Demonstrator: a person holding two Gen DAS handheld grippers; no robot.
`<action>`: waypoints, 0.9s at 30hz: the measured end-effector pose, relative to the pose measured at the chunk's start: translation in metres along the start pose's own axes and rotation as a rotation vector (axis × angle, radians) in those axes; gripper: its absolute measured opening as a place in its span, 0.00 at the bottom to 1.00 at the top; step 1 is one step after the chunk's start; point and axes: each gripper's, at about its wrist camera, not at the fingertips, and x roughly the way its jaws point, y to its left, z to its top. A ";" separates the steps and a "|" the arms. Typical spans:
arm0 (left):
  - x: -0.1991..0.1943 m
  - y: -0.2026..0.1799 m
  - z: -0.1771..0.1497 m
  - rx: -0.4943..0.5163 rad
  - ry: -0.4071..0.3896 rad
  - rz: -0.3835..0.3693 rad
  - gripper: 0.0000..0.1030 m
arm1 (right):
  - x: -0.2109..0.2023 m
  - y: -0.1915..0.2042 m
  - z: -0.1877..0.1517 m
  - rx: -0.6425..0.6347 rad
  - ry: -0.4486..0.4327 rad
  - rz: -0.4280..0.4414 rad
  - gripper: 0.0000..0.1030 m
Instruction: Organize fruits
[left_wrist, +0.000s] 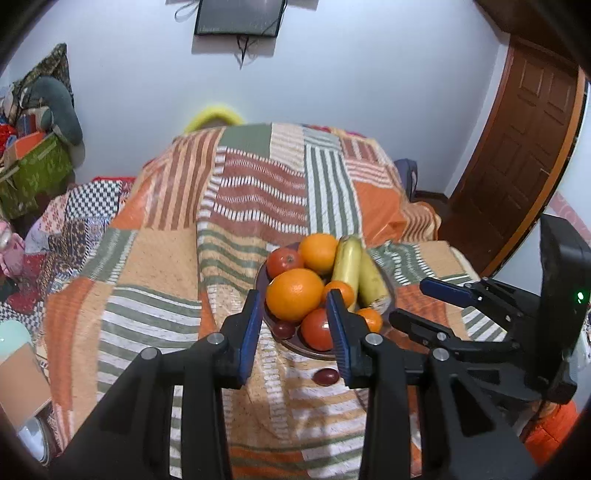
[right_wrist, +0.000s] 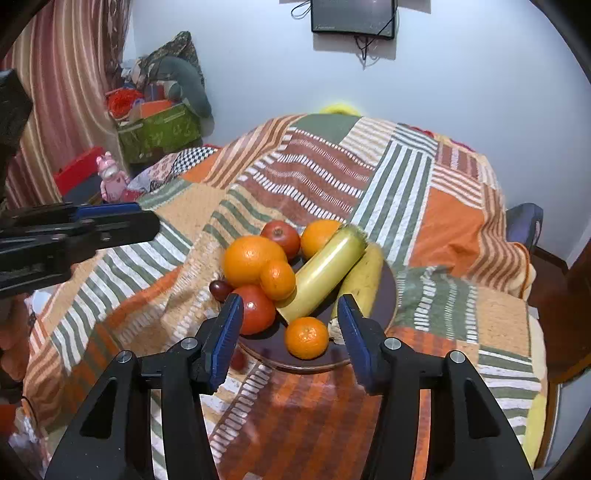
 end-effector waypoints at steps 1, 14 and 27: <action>-0.007 -0.002 0.001 0.005 -0.012 0.000 0.34 | -0.008 -0.001 0.001 0.012 -0.013 0.001 0.48; -0.049 -0.011 -0.022 0.035 -0.056 0.006 0.38 | -0.005 0.024 -0.028 0.015 0.074 0.081 0.49; 0.024 0.024 -0.059 -0.009 0.102 0.041 0.38 | 0.070 0.011 -0.051 0.023 0.274 0.081 0.30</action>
